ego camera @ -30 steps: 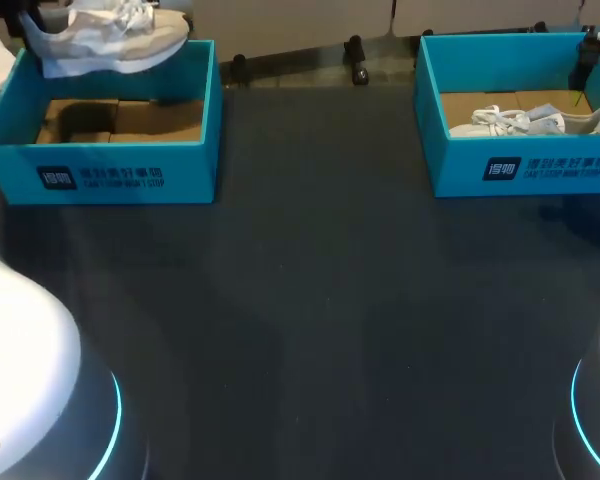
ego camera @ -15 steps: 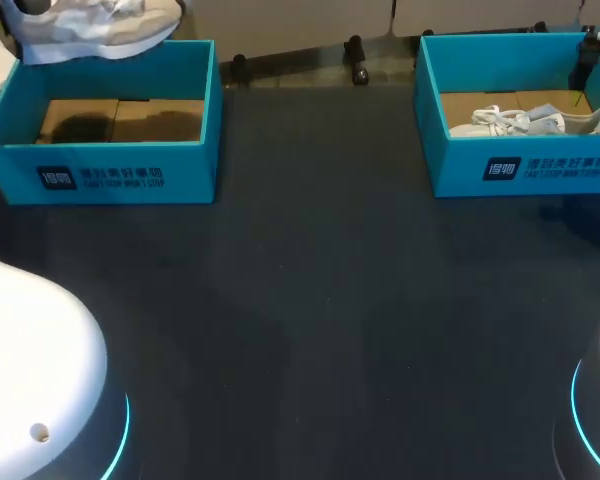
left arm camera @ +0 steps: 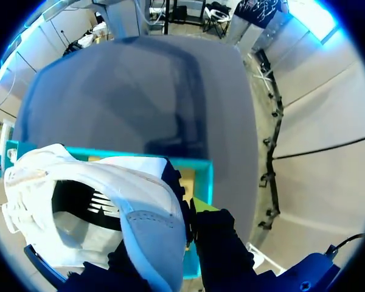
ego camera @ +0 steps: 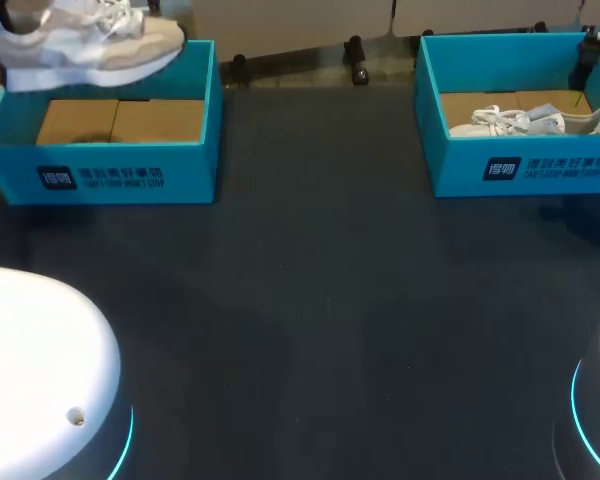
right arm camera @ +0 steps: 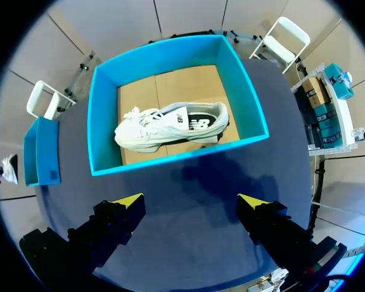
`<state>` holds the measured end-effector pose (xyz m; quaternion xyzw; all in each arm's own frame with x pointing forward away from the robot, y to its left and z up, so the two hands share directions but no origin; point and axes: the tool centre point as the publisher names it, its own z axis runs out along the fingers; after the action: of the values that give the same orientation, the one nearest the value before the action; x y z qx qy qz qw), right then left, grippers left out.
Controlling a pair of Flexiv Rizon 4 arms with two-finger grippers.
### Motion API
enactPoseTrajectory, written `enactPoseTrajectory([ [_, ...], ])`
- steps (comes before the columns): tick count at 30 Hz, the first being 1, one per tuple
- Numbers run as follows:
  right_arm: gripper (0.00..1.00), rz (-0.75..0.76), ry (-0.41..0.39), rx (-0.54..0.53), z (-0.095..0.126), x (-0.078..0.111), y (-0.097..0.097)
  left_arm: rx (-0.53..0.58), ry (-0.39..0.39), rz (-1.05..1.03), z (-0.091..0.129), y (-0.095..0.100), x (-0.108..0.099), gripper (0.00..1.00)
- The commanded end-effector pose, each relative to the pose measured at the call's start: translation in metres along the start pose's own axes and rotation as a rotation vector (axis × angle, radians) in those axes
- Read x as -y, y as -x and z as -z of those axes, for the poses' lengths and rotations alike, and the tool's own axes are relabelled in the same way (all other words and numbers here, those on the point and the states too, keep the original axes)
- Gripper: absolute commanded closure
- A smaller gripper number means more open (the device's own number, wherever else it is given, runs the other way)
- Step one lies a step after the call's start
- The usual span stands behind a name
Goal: Take the shoe out of the shoebox, open the shoe tongue, remove and reinsert the insole, then place the shoe into the shoebox
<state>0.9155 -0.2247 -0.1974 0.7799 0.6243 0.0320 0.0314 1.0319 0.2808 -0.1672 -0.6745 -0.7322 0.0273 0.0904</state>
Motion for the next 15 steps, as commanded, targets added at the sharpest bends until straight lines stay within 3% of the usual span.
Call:
enactPoseTrajectory([
  [1, 0.00, -0.002, 0.002, 0.000, 0.000, 0.001, 0.000, -0.004, 0.353, 0.001, 0.001, 0.002, 0.080, 1.00],
  [13, 0.00, -0.002, 0.002, 0.000, 0.000, 0.001, 0.000, -0.004, 0.353, 0.001, 0.001, 0.002, 0.080, 1.00],
  [15, 0.00, -0.002, 0.002, 0.000, 0.000, 0.001, 0.000, 0.022, 0.356, -0.036, -0.002, 0.001, 0.098, 1.00],
])
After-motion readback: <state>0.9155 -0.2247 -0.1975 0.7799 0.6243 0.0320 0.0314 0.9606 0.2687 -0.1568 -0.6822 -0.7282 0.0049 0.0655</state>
